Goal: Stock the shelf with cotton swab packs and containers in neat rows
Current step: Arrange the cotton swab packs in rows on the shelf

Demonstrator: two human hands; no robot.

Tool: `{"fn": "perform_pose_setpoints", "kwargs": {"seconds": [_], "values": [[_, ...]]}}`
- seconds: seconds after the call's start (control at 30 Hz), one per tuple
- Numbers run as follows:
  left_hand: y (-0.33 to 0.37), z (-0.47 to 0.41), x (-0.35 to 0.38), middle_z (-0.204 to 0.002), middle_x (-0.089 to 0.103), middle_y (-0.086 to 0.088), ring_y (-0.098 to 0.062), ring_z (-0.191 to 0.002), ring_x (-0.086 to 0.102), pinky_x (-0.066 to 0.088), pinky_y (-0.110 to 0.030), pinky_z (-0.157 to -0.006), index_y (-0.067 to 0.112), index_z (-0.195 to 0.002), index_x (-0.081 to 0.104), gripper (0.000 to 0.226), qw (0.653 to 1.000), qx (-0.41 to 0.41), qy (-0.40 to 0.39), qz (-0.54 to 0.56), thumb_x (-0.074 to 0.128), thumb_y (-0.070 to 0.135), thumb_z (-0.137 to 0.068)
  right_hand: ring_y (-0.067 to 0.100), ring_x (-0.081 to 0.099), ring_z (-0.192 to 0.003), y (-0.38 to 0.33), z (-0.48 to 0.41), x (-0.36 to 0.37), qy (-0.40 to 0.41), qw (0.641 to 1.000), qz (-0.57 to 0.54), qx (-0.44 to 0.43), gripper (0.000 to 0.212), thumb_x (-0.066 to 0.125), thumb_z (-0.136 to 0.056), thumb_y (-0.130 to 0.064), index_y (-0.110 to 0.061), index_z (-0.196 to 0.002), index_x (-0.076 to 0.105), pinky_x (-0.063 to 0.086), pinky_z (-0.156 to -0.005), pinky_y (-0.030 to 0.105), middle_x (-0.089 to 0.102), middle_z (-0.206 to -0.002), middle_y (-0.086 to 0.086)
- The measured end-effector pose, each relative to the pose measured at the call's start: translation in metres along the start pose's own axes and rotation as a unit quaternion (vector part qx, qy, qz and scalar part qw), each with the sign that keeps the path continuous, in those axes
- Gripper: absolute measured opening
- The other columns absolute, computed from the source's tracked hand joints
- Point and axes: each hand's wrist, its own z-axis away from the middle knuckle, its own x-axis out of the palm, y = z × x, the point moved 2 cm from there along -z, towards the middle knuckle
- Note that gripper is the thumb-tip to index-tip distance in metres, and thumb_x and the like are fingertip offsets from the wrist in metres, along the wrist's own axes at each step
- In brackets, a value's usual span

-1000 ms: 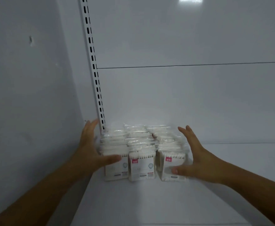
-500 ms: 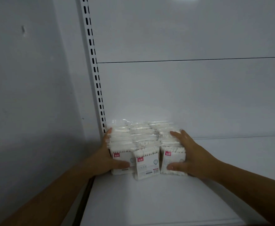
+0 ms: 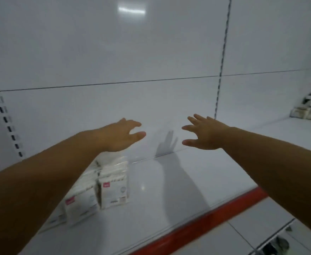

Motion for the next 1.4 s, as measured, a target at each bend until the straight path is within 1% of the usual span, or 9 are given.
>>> {"fn": "perform_pose_setpoints", "kwargs": {"seconds": [0.07, 0.17, 0.33, 0.53, 0.67, 0.83, 0.93, 1.13, 1.4], "values": [[0.058, -0.052, 0.002, -0.16, 0.019, 0.004, -0.017, -0.148, 0.01, 0.01, -0.037, -0.119, 0.026, -0.15, 0.025, 0.065, 0.995, 0.006, -0.042, -0.086, 0.028, 0.061, -0.095, 0.02, -0.001, -0.148, 0.054, 0.023, -0.004, -0.002, 0.998, 0.009, 0.063, 0.071, 0.031, -0.092, -0.067, -0.03, -0.151, 0.016, 0.009, -0.119, 0.045, 0.003, -0.161, 0.003], [0.167, -0.118, 0.019, -0.157, 0.027, -0.001, -0.022, -0.145, 0.022, 0.017, -0.039, -0.117, 0.023, -0.148, 0.033, 0.062, 0.996, 0.038, 0.026, -0.08, 0.029, 0.059, -0.097, 0.021, -0.001, -0.148, 0.125, 0.072, 0.006, -0.028, 0.993, 0.002, 0.115, 0.072, 0.034, -0.091, -0.066, -0.031, -0.151, 0.016, 0.01, -0.118, 0.047, 0.003, -0.161, 0.003], [0.371, -0.181, 0.082, -0.162, -0.001, 0.0, -0.02, -0.148, -0.008, -0.004, -0.049, -0.118, 0.032, -0.153, 0.013, 0.068, 0.984, 0.151, 0.027, -0.093, 0.02, 0.066, -0.094, 0.02, 0.0, -0.148, 0.27, 0.164, 0.017, -0.025, 0.98, -0.022, 0.196, 0.072, 0.036, -0.091, -0.066, -0.032, -0.151, 0.014, 0.012, -0.117, 0.046, 0.001, -0.161, 0.002], [0.537, -0.237, 0.121, -0.162, 0.0, -0.001, -0.019, -0.149, -0.006, -0.003, -0.048, -0.117, 0.033, -0.153, 0.012, 0.066, 0.966, 0.247, 0.016, -0.081, 0.023, 0.064, -0.095, 0.023, 0.004, -0.147, 0.438, 0.254, 0.014, -0.041, 0.958, -0.018, 0.285, 0.075, 0.037, -0.09, -0.066, -0.033, -0.151, 0.01, 0.013, -0.116, 0.047, 0.001, -0.161, 0.001], [0.616, -0.283, 0.158, -0.162, 0.004, -0.001, -0.018, -0.149, -0.002, -0.001, -0.047, -0.118, 0.03, -0.152, 0.02, 0.063, 0.953, 0.293, 0.001, -0.081, 0.024, 0.061, -0.097, 0.022, 0.01, -0.147, 0.527, 0.275, 0.032, -0.019, 0.953, -0.019, 0.301, 0.073, 0.041, -0.09, -0.063, -0.031, -0.151, 0.014, 0.016, -0.116, 0.045, 0.007, -0.161, 0.0], [0.697, -0.381, 0.19, -0.158, 0.022, -0.002, -0.022, -0.145, 0.02, 0.021, -0.043, -0.116, 0.029, -0.148, 0.029, 0.062, 0.948, 0.311, -0.035, -0.057, 0.031, 0.061, -0.096, 0.02, 0.006, -0.147, 0.647, 0.291, 0.063, -0.061, 0.951, 0.144, 0.266, 0.067, 0.043, -0.09, -0.058, -0.031, -0.149, 0.023, 0.013, -0.118, 0.047, 0.013, -0.159, 0.0], [0.744, -0.452, 0.199, -0.157, 0.024, -0.003, -0.023, -0.143, 0.024, 0.026, -0.041, -0.114, 0.026, -0.149, 0.027, 0.063, 0.948, 0.316, -0.03, -0.041, 0.032, 0.06, -0.096, 0.018, 0.005, -0.147, 0.723, 0.294, 0.05, -0.08, 0.93, 0.131, 0.335, 0.068, 0.044, -0.092, -0.056, -0.031, -0.15, 0.017, 0.012, -0.117, 0.045, 0.008, -0.16, -0.002], [0.838, -0.562, 0.213, -0.16, 0.019, -0.003, -0.023, -0.146, 0.016, 0.02, -0.044, -0.117, 0.026, -0.151, 0.024, 0.065, 0.946, 0.315, -0.018, -0.077, 0.032, 0.06, -0.096, 0.019, 0.027, -0.141, 0.853, 0.256, 0.035, -0.019, 0.924, 0.033, 0.38, 0.064, 0.044, -0.094, -0.052, -0.035, -0.149, 0.018, 0.025, -0.113, 0.039, 0.022, -0.157, -0.008], [0.952, -0.663, 0.246, -0.156, 0.029, 0.002, -0.017, -0.141, 0.03, 0.025, -0.034, -0.114, 0.027, -0.148, 0.031, 0.063, 0.938, 0.338, -0.022, -0.079, 0.037, 0.06, -0.095, 0.02, 0.041, -0.132, 1.026, 0.22, 0.088, -0.009, 0.948, 0.055, 0.313, 0.063, 0.05, -0.092, -0.05, -0.039, -0.147, 0.021, 0.037, -0.107, 0.04, 0.039, -0.149, -0.004]]}}
